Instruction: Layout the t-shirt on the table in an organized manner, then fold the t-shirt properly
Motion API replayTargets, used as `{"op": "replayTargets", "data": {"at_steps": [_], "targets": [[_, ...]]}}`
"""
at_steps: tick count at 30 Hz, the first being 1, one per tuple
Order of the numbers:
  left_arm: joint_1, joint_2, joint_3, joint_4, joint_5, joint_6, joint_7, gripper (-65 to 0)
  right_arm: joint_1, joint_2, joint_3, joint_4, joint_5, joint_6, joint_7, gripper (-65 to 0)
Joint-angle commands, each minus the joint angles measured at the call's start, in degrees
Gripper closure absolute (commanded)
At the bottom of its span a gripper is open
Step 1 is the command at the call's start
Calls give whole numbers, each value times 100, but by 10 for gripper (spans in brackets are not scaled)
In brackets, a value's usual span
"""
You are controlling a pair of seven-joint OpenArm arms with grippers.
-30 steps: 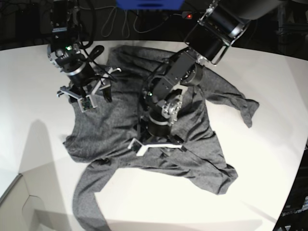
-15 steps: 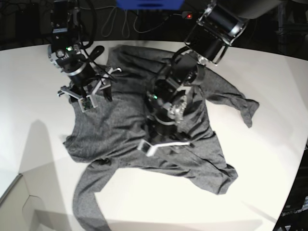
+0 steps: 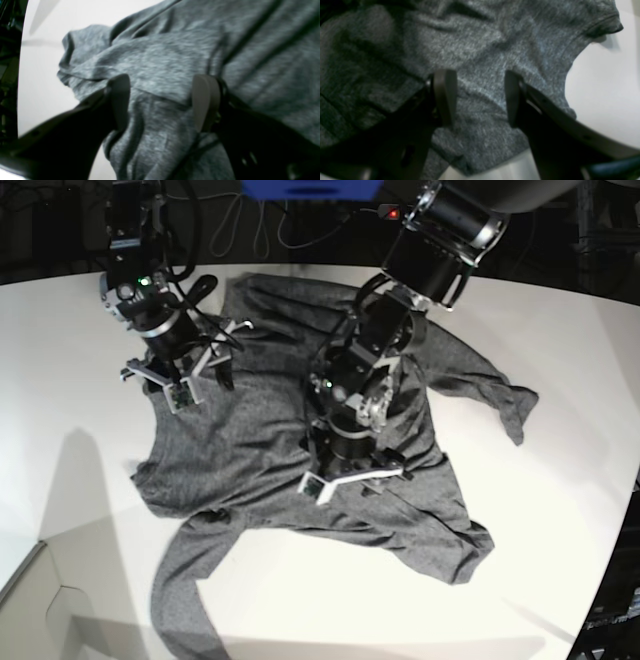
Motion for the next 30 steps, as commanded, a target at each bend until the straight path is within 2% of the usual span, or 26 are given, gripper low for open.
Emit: {"op": "replayTargets", "data": {"at_steps": [1,14,17,22,25,30], "targets": [[-143,56,12,81,71,45,-110,-384,43,14,6,91,67,2,132,-310],[-169,29,21,-393,71,45,-110,-371,43,14,6,91,67,2,132,-310],[-178,56,12,-411,71,45,-163,-288,43,14,6,91,67,2,132,-310],[-178,56,12,-420,71,45,-629,-148,43,14,15,91,67,2,132,-310],[-187,56,3,-350,71,63,-629,-6,43,23,15,91,67,2,132,-310],[-345,65,3,-200,80,63,-620,0,43,23,24,91,67,2,132,-310]]}}
